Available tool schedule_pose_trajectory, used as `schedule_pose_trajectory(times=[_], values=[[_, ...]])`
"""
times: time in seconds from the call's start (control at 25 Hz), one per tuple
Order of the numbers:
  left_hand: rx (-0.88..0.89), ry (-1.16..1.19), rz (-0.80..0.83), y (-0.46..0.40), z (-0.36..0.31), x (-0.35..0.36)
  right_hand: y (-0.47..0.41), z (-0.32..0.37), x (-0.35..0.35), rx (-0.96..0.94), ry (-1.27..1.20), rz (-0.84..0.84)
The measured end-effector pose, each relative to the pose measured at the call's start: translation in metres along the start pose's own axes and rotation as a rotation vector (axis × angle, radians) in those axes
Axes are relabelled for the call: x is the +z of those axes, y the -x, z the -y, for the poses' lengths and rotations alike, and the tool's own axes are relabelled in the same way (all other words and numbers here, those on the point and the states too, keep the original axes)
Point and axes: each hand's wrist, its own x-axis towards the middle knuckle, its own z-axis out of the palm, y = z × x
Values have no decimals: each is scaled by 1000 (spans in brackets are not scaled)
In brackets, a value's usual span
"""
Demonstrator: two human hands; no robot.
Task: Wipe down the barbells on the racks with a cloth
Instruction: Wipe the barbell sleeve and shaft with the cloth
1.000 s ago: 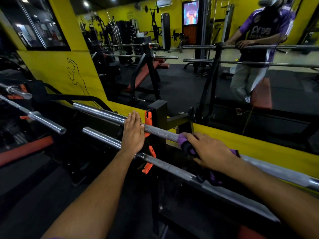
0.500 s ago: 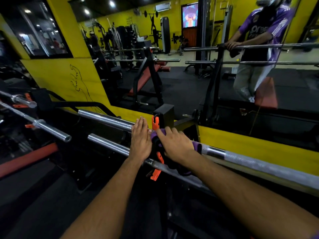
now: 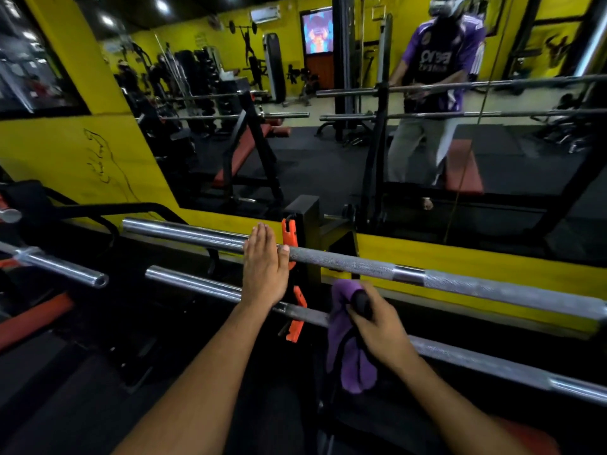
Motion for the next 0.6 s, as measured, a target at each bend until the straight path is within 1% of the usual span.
schedule_pose_trajectory(times=[0.08, 0.12, 0.16, 0.24, 0.32, 0.44, 0.6], values=[[53, -35, 37, 0, 7, -5, 13, -1, 3, 251, -383, -302], [91, -46, 61, 1, 12, -9, 16, -4, 4, 365, -579, -403], [135, -47, 89, 1, 19, -13, 22, -7, 4, 444, -759, -483], [227, -43, 129, -3, 35, -21, 31, 1, 6, 491, -974, -592], [332, 1, 171, -8, 50, -28, 37, 15, 10, 452, -1052, -709], [453, 64, 200, -14, 66, -29, 42, 31, 17, 382, -1092, -866], [551, 81, 197, -22, 78, -31, 46, 44, 28, 293, -1013, -1053]])
